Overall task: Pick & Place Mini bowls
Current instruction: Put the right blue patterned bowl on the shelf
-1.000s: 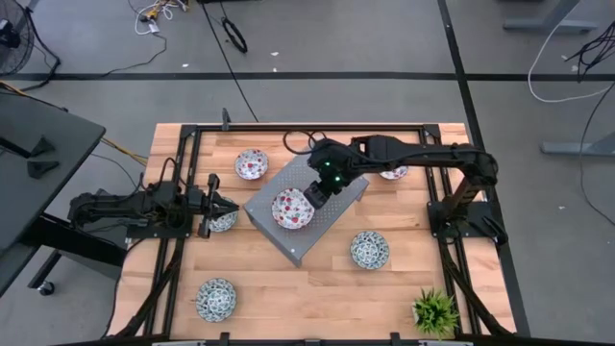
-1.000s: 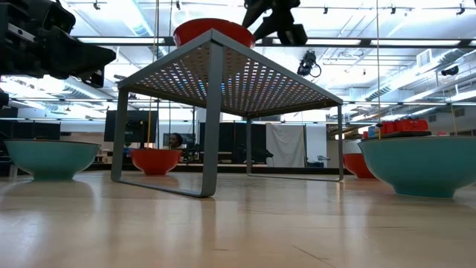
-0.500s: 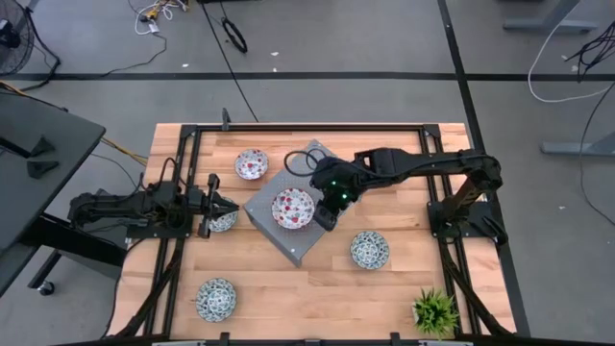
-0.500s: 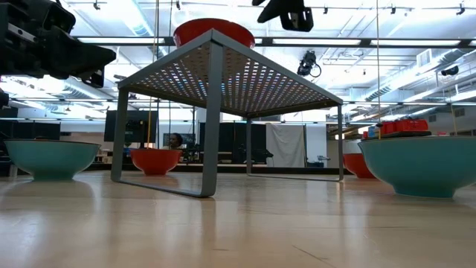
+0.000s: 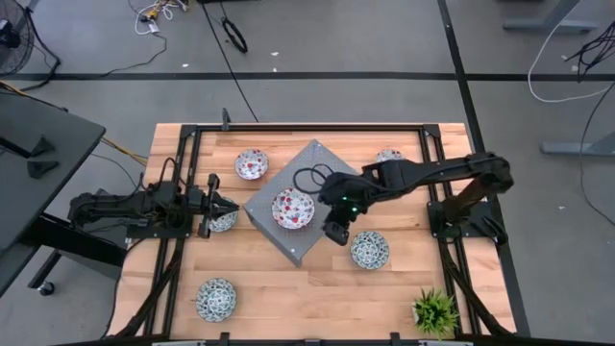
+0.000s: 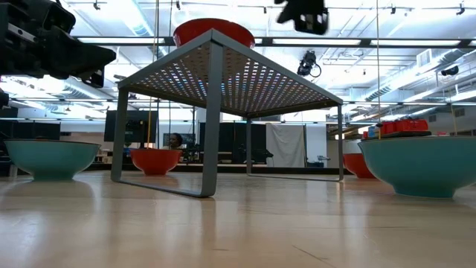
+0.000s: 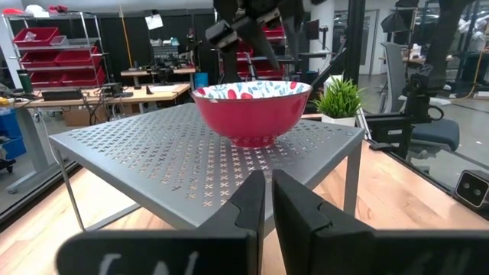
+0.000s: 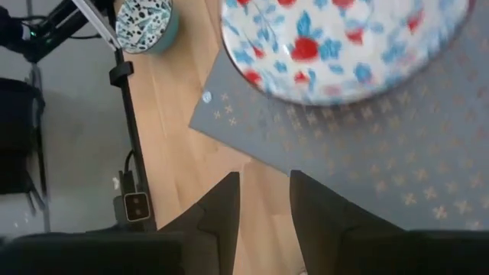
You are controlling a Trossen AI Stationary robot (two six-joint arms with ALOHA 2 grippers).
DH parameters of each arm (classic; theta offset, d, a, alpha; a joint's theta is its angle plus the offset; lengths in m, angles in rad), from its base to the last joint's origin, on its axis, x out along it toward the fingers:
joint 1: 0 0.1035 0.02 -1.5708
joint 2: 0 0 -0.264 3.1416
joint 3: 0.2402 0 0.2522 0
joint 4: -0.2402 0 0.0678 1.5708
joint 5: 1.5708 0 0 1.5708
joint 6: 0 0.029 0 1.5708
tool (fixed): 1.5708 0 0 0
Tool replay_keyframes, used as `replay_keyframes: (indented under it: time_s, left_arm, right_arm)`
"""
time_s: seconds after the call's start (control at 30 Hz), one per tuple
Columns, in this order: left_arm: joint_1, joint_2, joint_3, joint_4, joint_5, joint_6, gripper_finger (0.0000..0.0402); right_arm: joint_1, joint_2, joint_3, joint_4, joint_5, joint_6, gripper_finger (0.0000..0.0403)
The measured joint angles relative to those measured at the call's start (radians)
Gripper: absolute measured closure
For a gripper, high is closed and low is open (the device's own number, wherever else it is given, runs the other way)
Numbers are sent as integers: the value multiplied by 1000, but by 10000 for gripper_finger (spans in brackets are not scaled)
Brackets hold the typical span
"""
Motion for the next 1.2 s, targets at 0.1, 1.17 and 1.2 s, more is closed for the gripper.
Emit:
replay_keyframes:
  time_s: [0.1, 1.17, 1.2]
  left_arm:
    - [0, 0, 0, 0, 0, 0, 372]
    - [0, 0, 0, 0, 0, 0, 372]
    - [0, 0, 0, 0, 0, 0, 372]
  right_arm:
    - [5, -76, -111, 59, 9, 28, 286]
    - [-283, -595, -581, -102, 186, 21, 286]
    - [-297, -597, -581, -105, 186, 7, 286]
